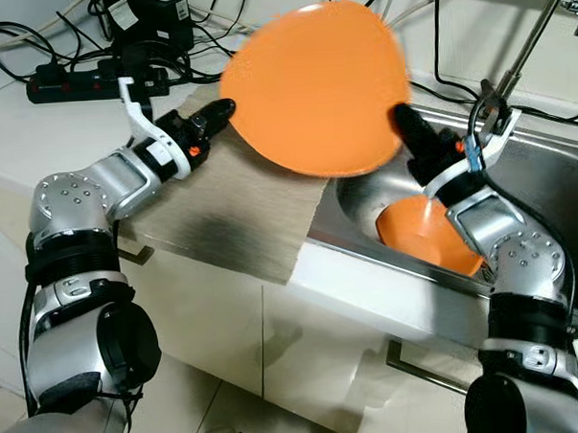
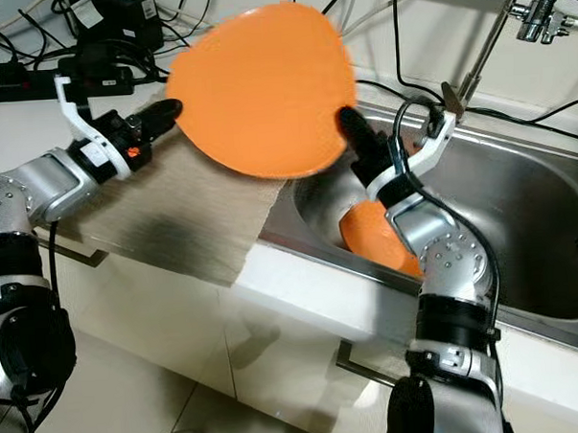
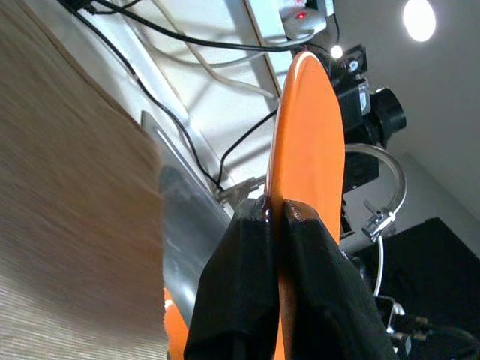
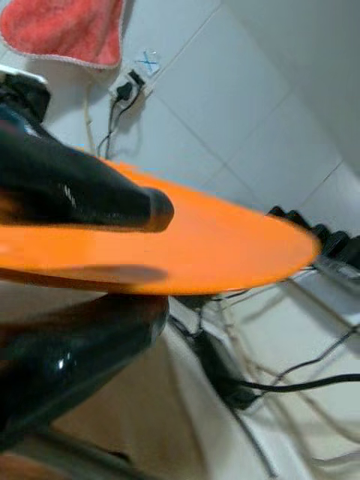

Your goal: Kitchen organization

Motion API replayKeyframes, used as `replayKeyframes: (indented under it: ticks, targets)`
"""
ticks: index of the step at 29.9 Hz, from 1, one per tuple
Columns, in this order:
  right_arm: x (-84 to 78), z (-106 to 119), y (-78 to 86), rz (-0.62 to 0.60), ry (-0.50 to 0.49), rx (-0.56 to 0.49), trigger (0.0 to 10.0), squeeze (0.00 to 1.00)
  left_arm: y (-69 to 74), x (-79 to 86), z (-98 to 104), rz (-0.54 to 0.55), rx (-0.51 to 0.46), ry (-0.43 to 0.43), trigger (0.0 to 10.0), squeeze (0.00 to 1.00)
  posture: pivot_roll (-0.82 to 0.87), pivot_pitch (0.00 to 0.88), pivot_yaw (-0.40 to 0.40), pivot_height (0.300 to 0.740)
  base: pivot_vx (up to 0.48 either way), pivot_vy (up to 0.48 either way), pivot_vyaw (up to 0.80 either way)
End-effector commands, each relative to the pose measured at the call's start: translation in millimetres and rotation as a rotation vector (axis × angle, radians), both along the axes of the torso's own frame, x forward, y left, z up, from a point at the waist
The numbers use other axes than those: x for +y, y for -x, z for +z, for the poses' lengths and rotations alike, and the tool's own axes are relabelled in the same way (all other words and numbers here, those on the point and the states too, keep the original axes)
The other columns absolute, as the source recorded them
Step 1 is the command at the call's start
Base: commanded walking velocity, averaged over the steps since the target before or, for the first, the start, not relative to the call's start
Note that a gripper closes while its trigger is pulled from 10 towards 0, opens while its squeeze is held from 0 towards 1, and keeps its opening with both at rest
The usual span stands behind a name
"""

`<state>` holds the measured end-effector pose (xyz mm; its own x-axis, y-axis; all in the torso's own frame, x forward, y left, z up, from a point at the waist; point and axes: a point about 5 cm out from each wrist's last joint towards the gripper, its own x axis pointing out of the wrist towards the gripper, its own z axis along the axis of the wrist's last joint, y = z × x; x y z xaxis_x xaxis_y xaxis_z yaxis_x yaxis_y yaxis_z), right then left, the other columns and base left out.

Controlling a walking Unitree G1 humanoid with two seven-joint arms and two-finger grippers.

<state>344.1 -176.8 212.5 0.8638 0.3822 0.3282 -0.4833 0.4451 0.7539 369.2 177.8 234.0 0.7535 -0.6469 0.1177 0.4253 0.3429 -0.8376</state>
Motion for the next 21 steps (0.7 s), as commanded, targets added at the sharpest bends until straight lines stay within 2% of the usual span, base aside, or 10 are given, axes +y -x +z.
replayKeyframes:
  ticks: [1, 5, 14, 15, 16, 17, 19, 20, 21]
  targets:
    - [-12.8, 2, -0.5, -0.028, -0.031, -0.006, 10.0, 1.0, -0.4, -0.7, 17, -0.006, -0.065, 0.032, 0.0, 0.0, 0.0, 0.0, -0.032, 0.74, 0.0, 0.0, 0.0]
    - [-15.7, 4, -1.4, -0.036, -0.027, -0.006, 10.0, 1.0, -0.2, -1.3, 17, -0.008, -0.064, 0.035, 0.0, 0.0, 0.0, 0.0, -0.032, 0.74, 0.0, 0.0, 0.0]
    - [4.8, -12, -2.9, 0.043, 0.051, 0.076, 10.0, 1.0, 1.1, -7.7, 16, -0.034, -0.061, 0.04, 0.0, 0.0, 0.0, 0.0, -0.032, 0.74, 0.0, 0.0, 0.0]
    - [6.1, -12, -2.7, 0.047, 0.049, 0.076, 10.0, 0.76, 1.2, -8.1, 15, -0.036, -0.06, 0.039, 0.0, 0.0, 0.0, 0.0, -0.033, 0.74, 0.0, 0.0, 0.0]
    - [7.6, -12, -2.3, 0.052, 0.05, 0.077, 10.0, 0.76, 1.4, -8.6, 15, -0.038, -0.059, 0.032, 0.0, 0.0, 0.0, 0.0, -0.032, 0.74, 0.0, 0.0, 0.0]
    - [8.8, -12, -1.9, 0.056, 0.052, 0.076, 10.0, 0.0, 1.7, -9.0, 14, -0.04, -0.058, 0.026, 0.0, 0.0, 0.0, 0.0, -0.032, 0.74, 0.0, 0.0, 0.0]
    - [9.9, -13, -1.4, 0.06, 0.056, 0.074, 10.0, 0.0, 1.8, -9.3, 13, -0.041, -0.056, 0.024, 0.0, 0.0, 0.0, 0.0, -0.032, 0.74, 0.0, 0.0, 0.0]
    - [9.6, -13, -1.4, 0.057, 0.051, 0.073, 5.0, 0.0, 1.8, -9.2, 13, -0.04, -0.056, 0.026, 0.0, 0.0, 0.0, 0.0, -0.032, 0.74, 0.0, 0.0, 0.0]
    - [8.9, -13, -1.5, 0.054, 0.045, 0.073, 2.2, 0.0, 1.8, -8.9, 13, -0.038, -0.055, 0.027, 0.0, 0.0, 0.0, 0.0, -0.032, 0.74, 0.0, 0.0, 0.0]
